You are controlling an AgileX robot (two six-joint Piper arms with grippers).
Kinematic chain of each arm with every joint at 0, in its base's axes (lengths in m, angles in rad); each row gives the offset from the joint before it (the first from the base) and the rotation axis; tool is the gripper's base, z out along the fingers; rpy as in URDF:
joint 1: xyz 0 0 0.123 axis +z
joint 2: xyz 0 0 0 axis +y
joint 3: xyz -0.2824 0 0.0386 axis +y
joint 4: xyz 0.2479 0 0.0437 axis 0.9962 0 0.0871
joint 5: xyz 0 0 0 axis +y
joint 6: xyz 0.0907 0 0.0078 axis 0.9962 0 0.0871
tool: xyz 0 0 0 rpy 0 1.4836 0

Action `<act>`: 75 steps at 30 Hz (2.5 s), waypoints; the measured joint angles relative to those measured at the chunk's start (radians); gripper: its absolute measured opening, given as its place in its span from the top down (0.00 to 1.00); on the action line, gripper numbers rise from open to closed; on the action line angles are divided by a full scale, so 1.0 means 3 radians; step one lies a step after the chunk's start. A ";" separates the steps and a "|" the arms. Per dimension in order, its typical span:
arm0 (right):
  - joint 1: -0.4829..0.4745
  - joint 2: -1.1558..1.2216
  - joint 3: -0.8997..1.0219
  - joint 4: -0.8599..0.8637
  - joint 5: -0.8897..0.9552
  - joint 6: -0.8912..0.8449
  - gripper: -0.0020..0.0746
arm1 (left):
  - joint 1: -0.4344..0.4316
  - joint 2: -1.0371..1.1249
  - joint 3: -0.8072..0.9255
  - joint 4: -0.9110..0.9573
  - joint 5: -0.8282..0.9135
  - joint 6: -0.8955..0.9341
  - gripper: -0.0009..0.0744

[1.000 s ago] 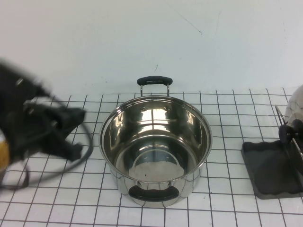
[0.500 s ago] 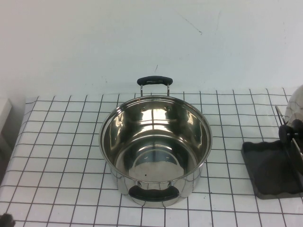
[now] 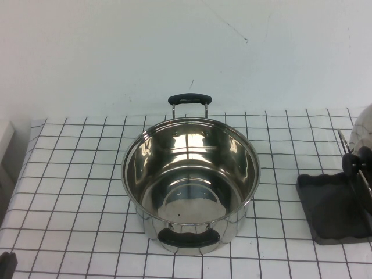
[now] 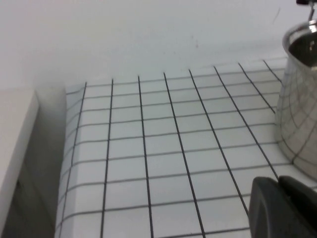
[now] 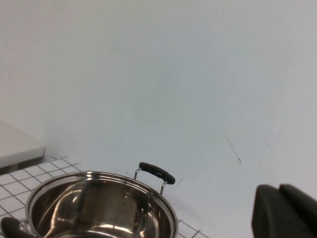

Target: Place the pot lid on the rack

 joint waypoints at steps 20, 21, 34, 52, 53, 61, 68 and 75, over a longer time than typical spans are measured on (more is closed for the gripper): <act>0.0000 0.0000 0.0293 -0.0053 -0.0850 -0.0038 0.98 | 0.0000 0.0000 0.0091 0.0000 -0.0167 -0.0005 0.99; 0.0000 0.0000 0.0328 -0.0037 -0.0953 -0.0081 0.98 | 0.0000 0.0000 0.0091 0.0000 -0.0173 -0.0005 0.99; 0.0000 -0.0411 0.1152 -0.3746 -0.0874 0.3678 0.98 | 0.0000 0.0000 0.0091 0.0000 -0.0180 -0.0019 0.99; 0.0121 -0.0768 0.1395 -0.4351 -0.0283 0.4408 0.98 | 0.0000 0.0000 0.0091 0.0000 -0.0205 -0.0019 0.99; 0.0150 -0.0768 0.1395 -0.4351 -0.0283 0.4416 0.98 | 0.0000 0.0000 0.0091 0.0000 -0.0205 -0.0002 0.99; 0.0241 -0.0768 0.1395 -0.4351 -0.0276 0.4595 0.98 | 0.0000 0.0000 0.0091 0.0000 -0.0205 -0.0002 0.99; -0.0017 -0.0768 0.1395 -0.4367 -0.0270 0.4686 0.98 | 0.0000 0.0000 0.0091 0.0000 -0.0205 -0.0002 0.99; -0.0428 -0.0768 0.1395 -0.4388 -0.0264 0.4655 0.98 | 0.0000 0.0000 0.0091 0.0000 -0.0207 -0.0002 0.99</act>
